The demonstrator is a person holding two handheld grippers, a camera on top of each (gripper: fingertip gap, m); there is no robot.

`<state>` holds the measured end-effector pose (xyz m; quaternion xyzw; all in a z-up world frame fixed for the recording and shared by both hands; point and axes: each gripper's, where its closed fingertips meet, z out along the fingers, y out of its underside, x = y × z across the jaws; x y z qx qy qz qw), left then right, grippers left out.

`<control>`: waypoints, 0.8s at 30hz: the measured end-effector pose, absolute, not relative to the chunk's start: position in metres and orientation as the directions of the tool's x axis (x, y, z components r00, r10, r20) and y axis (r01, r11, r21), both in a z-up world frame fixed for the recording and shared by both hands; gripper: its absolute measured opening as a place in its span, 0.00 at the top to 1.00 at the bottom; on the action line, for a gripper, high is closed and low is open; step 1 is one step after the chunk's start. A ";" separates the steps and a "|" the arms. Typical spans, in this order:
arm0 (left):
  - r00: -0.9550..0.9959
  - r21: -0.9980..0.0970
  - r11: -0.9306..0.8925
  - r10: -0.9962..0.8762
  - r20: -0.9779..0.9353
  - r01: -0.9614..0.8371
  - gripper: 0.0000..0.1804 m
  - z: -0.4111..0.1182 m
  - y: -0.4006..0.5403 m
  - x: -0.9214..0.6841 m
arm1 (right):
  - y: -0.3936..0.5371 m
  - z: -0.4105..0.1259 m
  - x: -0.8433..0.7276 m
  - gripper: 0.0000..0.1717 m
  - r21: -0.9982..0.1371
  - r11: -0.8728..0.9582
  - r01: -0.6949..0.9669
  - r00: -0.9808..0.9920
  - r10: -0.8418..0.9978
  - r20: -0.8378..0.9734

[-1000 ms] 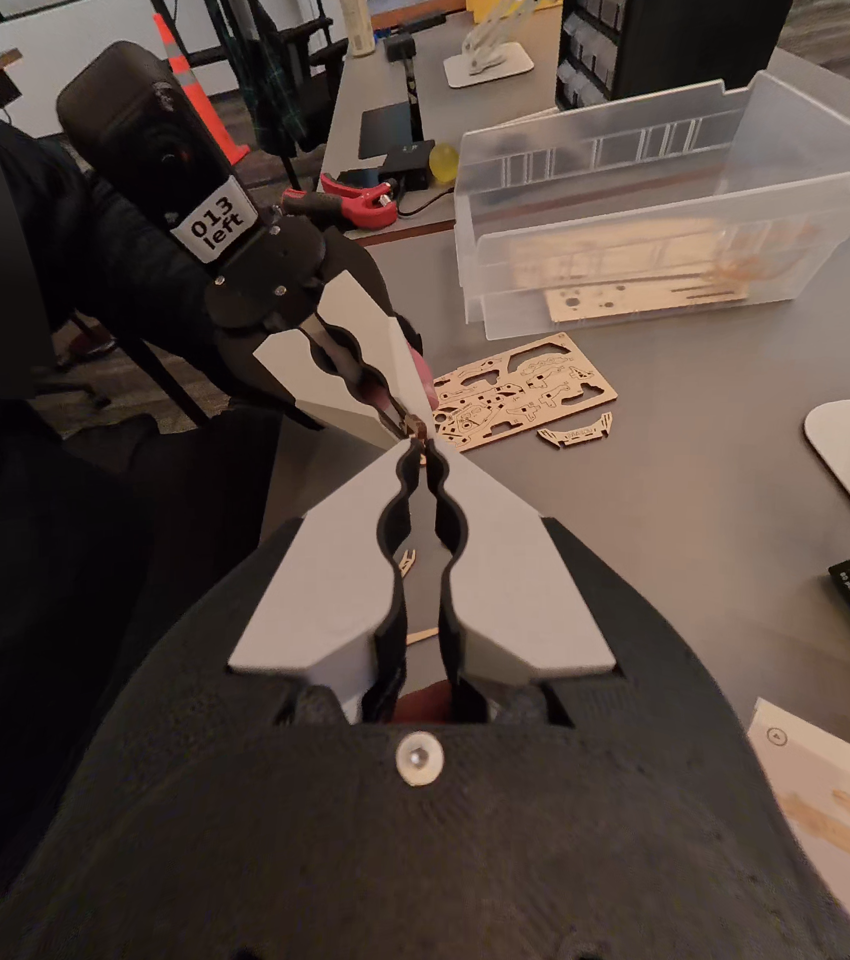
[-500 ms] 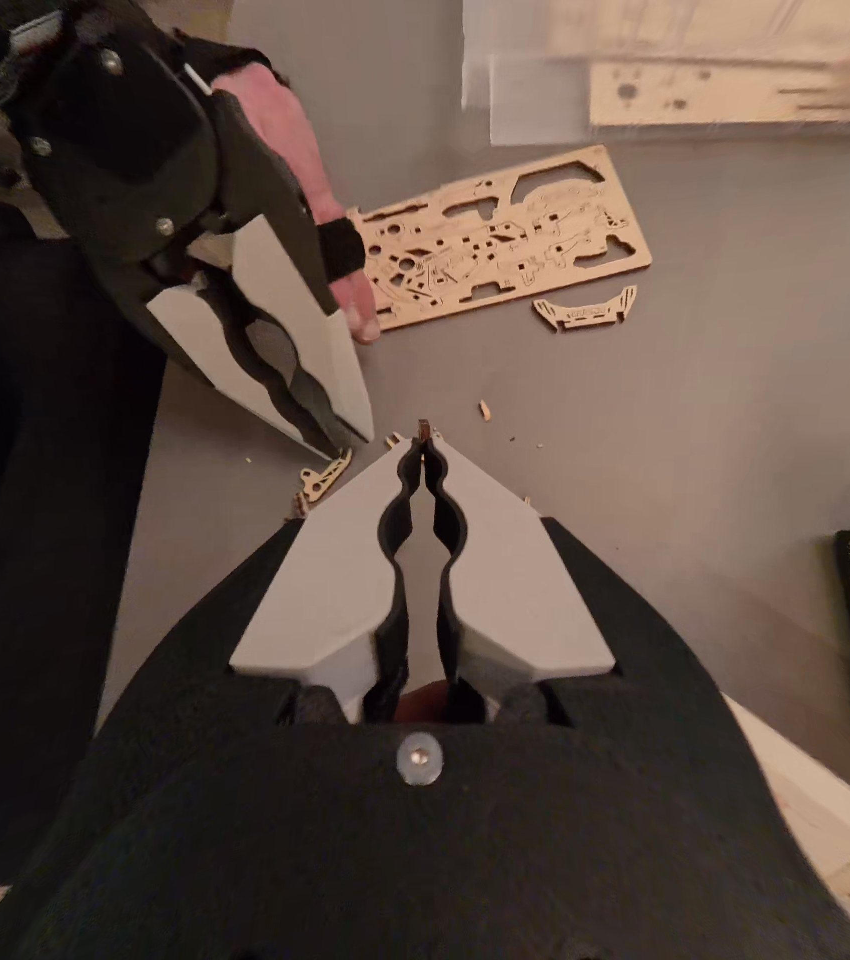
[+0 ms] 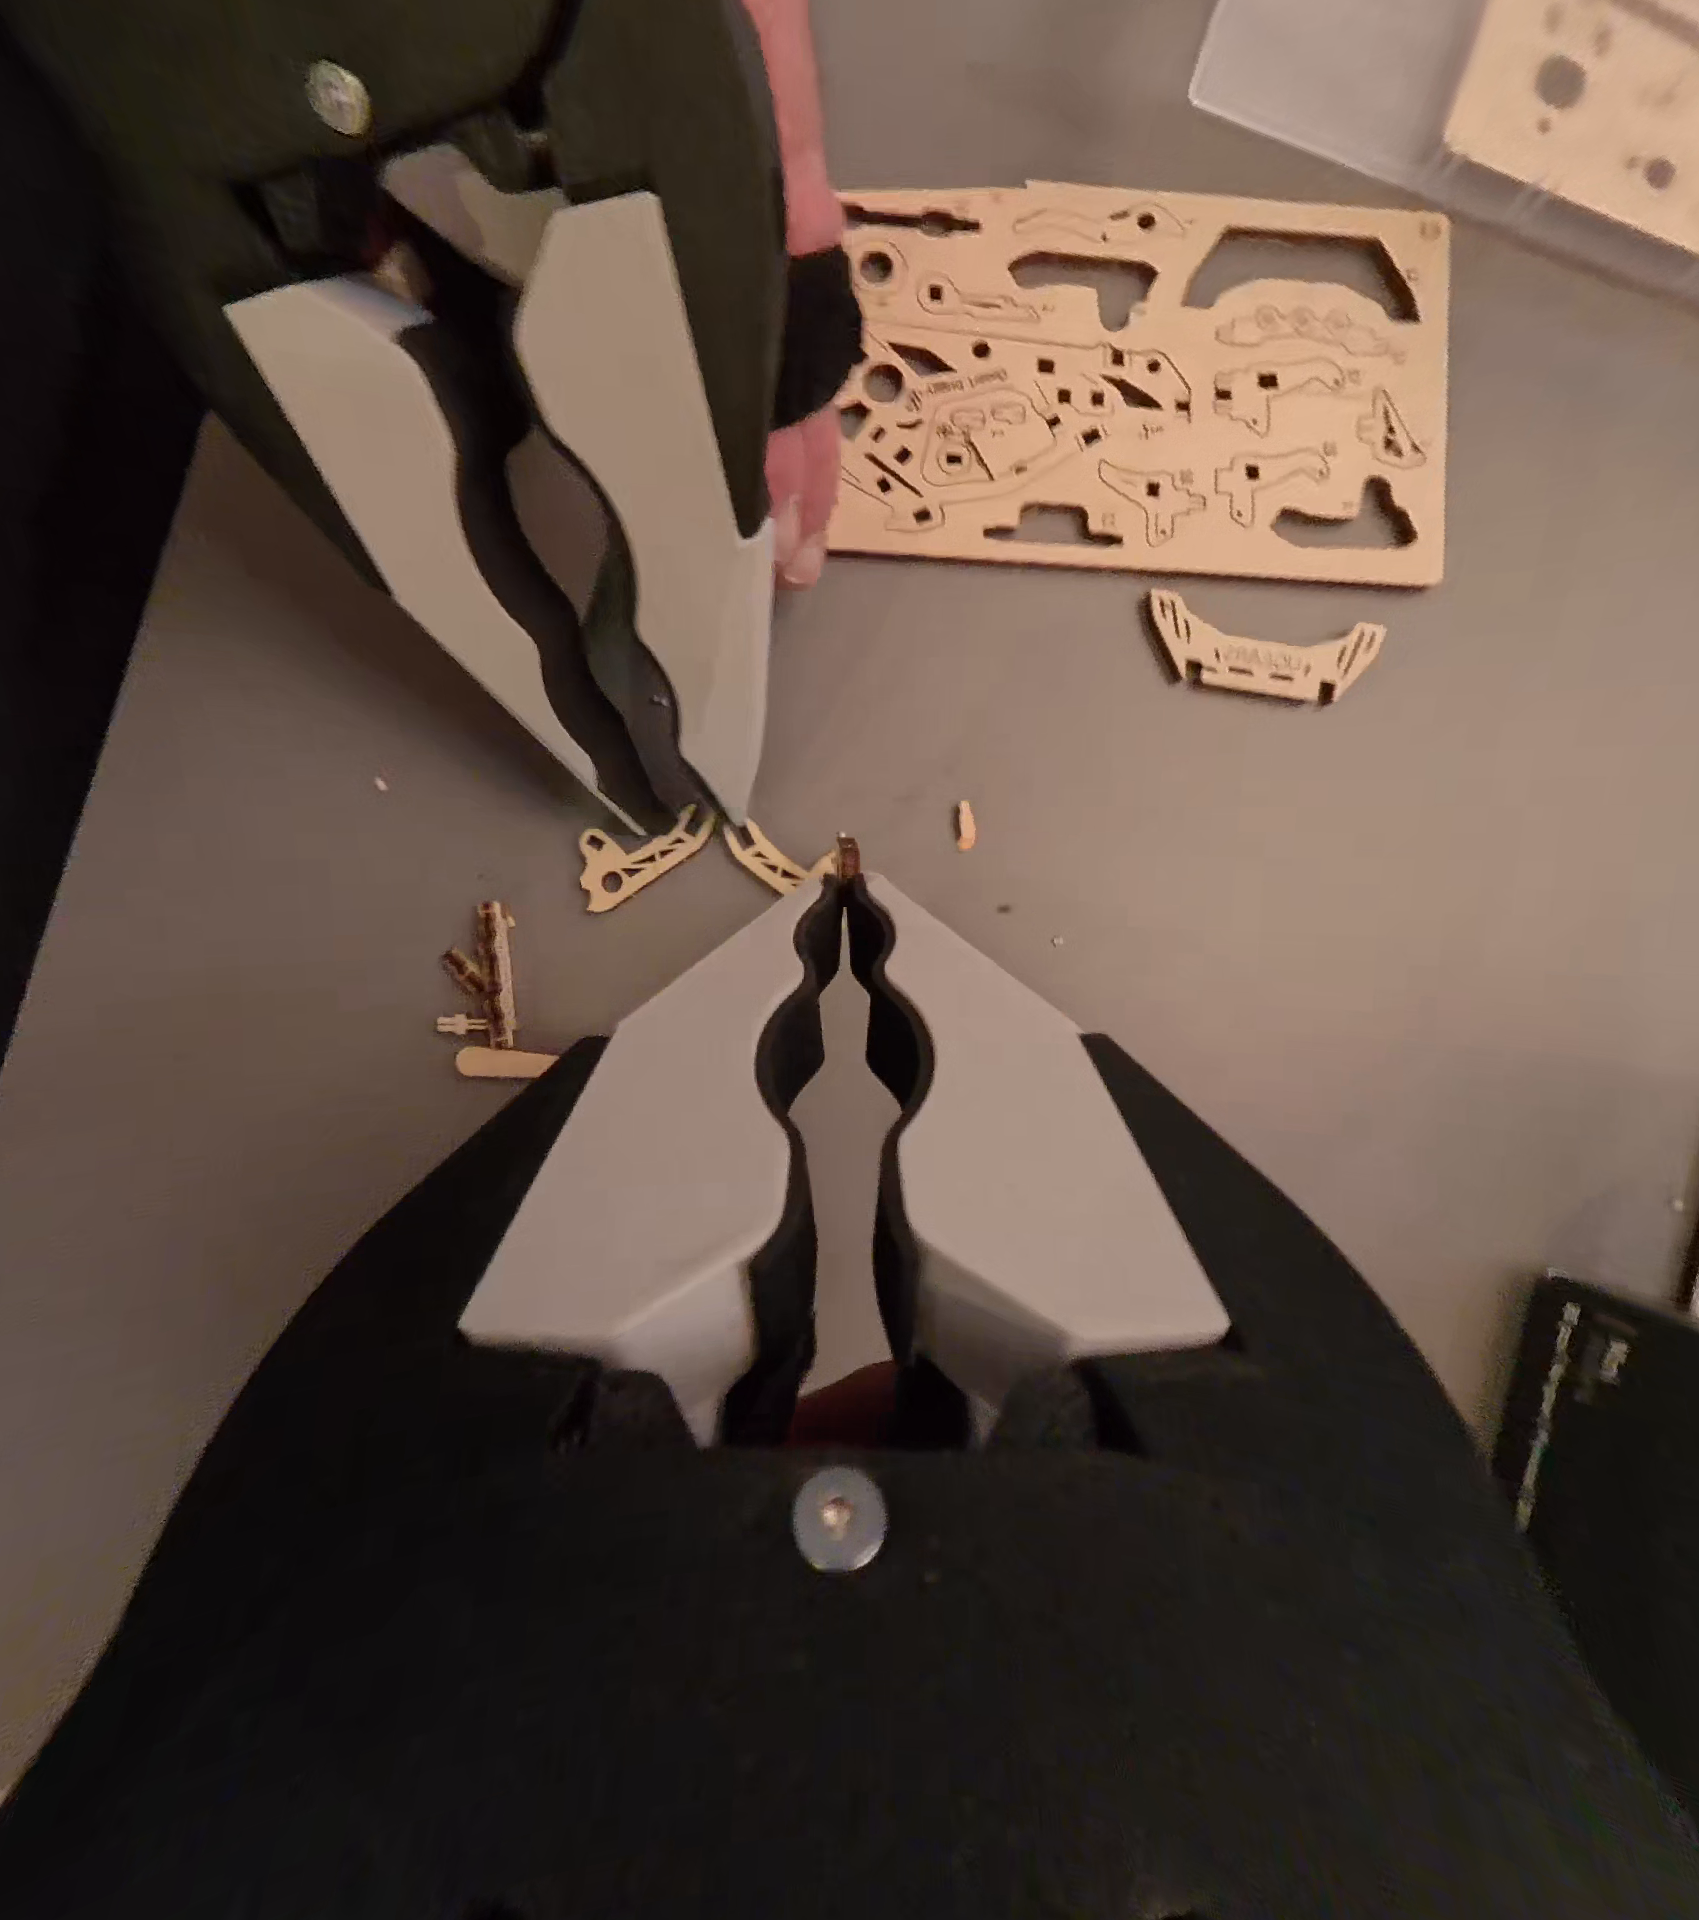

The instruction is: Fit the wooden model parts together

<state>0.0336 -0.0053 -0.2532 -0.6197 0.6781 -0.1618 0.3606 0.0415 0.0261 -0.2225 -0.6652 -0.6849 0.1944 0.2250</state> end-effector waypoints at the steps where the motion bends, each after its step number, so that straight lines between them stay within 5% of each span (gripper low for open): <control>1: 0.030 -0.668 0.180 -0.956 -0.290 -0.722 0.93 -0.252 -0.004 0.032 | 0.026 -0.221 0.040 1.00 -0.564 0.056 0.824 -0.034 0.998 0.049; 24: -0.030 -0.669 0.196 -0.967 -0.252 -0.717 0.92 -0.250 -0.008 0.039 | 0.029 -0.228 0.038 1.00 -0.453 0.191 0.871 -0.208 0.978 0.014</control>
